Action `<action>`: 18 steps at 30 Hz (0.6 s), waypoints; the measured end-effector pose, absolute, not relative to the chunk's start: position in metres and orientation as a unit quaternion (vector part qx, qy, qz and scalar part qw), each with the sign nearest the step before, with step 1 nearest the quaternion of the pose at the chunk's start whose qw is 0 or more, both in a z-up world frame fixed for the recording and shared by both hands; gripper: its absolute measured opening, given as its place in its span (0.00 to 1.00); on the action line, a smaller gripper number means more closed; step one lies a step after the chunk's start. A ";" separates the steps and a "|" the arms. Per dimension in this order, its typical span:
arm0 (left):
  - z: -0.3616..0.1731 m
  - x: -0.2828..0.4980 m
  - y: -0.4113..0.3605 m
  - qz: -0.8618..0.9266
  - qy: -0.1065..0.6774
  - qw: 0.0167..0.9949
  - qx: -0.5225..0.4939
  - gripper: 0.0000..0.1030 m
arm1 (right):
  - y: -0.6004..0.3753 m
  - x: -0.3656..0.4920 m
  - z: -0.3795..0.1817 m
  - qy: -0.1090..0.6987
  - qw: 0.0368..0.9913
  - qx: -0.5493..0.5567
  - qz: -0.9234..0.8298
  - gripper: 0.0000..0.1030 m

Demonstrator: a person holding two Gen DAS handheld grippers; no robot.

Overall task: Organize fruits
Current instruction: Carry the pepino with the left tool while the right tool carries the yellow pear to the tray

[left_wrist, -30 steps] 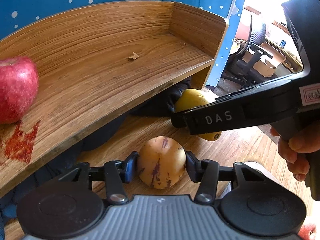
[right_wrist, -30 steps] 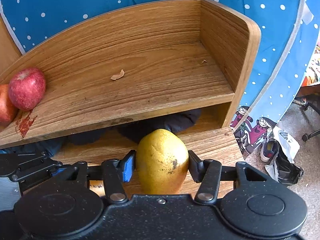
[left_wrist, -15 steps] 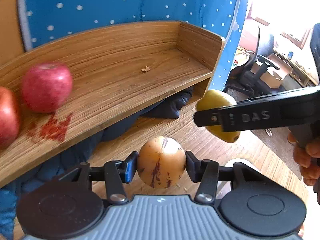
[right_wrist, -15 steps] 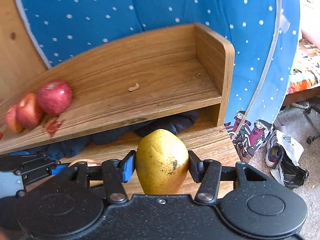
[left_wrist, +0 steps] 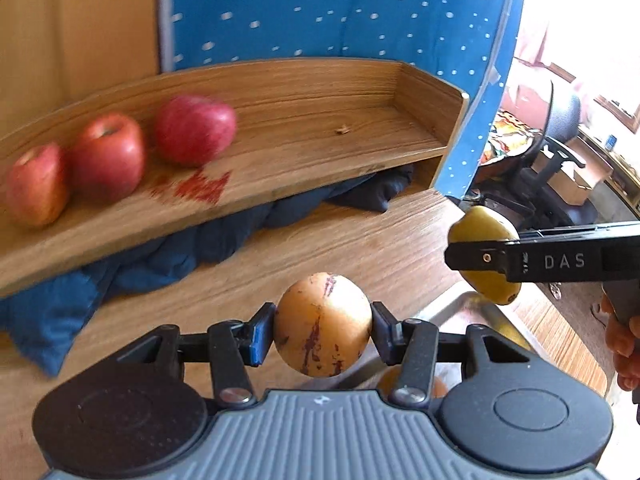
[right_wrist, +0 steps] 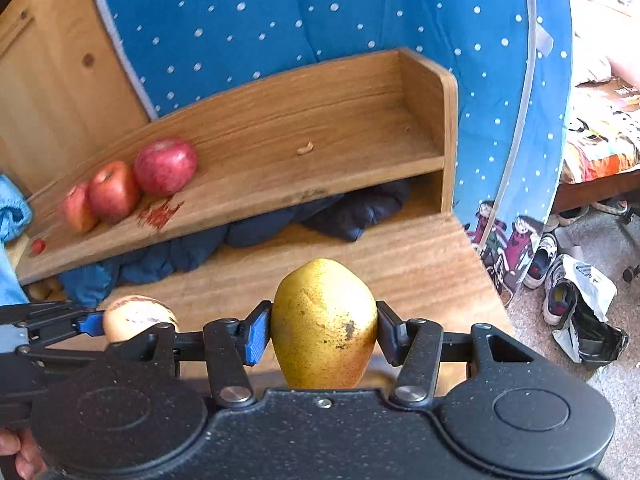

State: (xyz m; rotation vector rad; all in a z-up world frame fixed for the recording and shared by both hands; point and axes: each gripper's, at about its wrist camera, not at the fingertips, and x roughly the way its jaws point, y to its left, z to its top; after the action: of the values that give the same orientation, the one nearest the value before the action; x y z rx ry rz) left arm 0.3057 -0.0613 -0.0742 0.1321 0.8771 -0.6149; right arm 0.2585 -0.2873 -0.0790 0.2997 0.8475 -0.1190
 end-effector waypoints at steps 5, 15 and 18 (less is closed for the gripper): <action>-0.081 0.293 -0.042 -0.270 0.434 0.858 0.052 0.53 | -0.275 0.250 -0.085 0.420 0.898 0.122 -0.046 0.54; -0.090 0.280 -0.026 -0.258 0.458 0.849 0.052 0.53 | -0.261 0.245 -0.095 0.438 0.895 0.082 -0.032 0.54; -0.092 0.278 -0.025 -0.258 0.461 0.847 0.053 0.53 | -0.259 0.245 -0.098 0.442 0.893 0.078 -0.031 0.54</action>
State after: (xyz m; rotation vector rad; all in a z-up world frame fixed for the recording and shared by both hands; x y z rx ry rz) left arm 0.2775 -0.0252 -0.0916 0.1119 0.9715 -0.5444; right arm 0.2449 -0.2586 -0.0977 0.1626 0.9172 -0.0648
